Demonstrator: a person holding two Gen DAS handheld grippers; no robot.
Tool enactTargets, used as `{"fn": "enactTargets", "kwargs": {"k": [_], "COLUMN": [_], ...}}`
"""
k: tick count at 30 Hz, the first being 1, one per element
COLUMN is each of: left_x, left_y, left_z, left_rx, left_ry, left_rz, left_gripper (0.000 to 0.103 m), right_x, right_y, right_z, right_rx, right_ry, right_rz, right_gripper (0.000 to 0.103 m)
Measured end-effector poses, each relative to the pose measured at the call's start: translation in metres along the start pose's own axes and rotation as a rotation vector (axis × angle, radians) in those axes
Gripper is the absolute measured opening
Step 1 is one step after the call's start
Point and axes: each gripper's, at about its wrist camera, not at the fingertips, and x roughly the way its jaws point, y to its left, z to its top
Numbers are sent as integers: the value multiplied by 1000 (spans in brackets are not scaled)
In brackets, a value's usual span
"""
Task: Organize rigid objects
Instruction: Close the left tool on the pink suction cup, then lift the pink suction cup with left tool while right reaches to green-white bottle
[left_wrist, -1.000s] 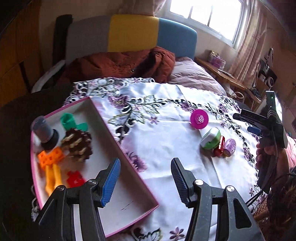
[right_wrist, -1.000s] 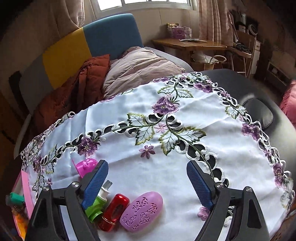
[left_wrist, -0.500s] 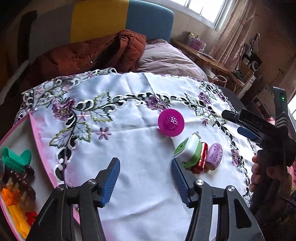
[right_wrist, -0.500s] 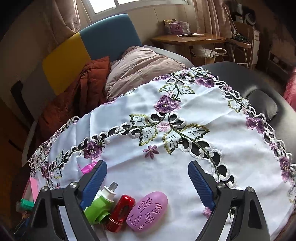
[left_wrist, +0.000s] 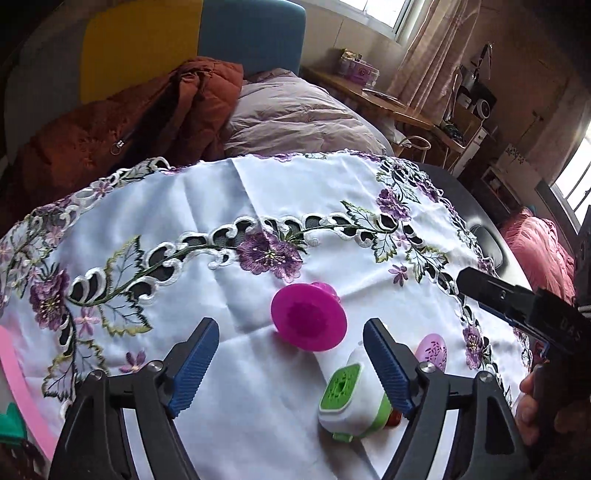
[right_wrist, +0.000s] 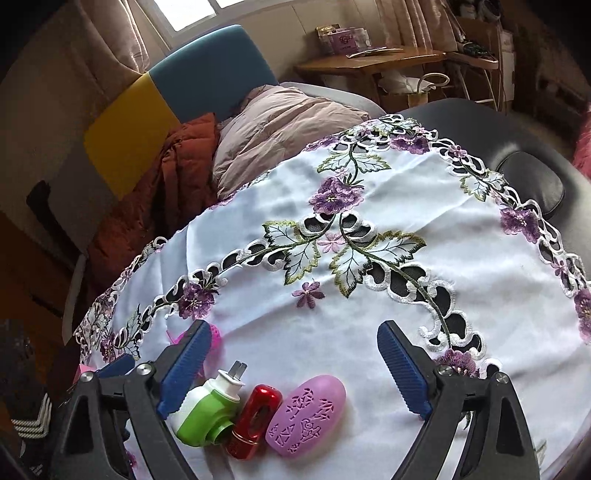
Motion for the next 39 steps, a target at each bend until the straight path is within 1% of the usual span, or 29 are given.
{"fn": "enactTargets", "kwargs": {"k": [5, 8, 9, 10, 11, 12, 13, 15, 17, 19, 20, 21, 23, 25, 27, 32, 36, 39], "left_x": [26, 42, 47, 54, 56, 54, 52, 45, 34, 20, 15, 8, -8, -25, -40, -70, -82, -87], "left_y": [-3, 0, 3, 6, 7, 7, 9, 15, 21, 27, 28, 29, 27, 23, 19, 1, -14, -25], "left_z": [10, 13, 12, 12, 11, 10, 8, 6, -1, -12, -17, -24, -38, -54, -69, -106, -140, -165], "left_rx": [3, -25, -43, -61, -65, -57, -70, -109, -121, -142, -146, -144, -125, -105, -94, -35, 3, 44], "left_ry": [17, 33, 45, 68, 71, 55, 63, 54, 30, 13, 13, 9, -15, -28, -49, -91, -91, -93], "left_rz": [-38, -57, -67, -81, -79, -71, -83, -109, -81, -66, -44, -15, 6, 43, 43, 81, 79, 84], "left_gripper": [82, 80, 77, 64, 61, 53, 53, 53, 53, 53, 53, 53, 53, 53, 53, 53, 53, 53], "right_x": [4, 6, 6, 6, 6, 7, 7, 7, 7, 6, 6, 6, 7, 9, 10, 18, 22, 24], "right_y": [-2, -2, -2, -2, -2, -3, -3, -4, -4, -5, -5, -6, -7, -7, -6, 1, 12, 23], "right_z": [-1, -1, -1, -1, -1, -1, -1, -1, 0, 0, 0, 0, 1, 0, 0, -4, -9, -14], "right_rx": [10, 12, 12, 12, 13, 13, 14, 13, 13, 14, 16, 19, 24, 26, 22, 1, -49, -94], "right_ry": [21, 29, 27, 27, 28, 30, 30, 26, 25, 20, 19, 19, 22, 28, 36, 71, 90, 109], "right_rz": [2, 3, 2, 0, -2, -3, -3, -9, -12, -15, -17, -17, -13, -10, -2, 53, 84, 151], "right_gripper": [92, 92, 92, 92, 92, 92, 92, 92, 92, 92, 92, 92, 92, 92, 92, 92, 92, 92]}}
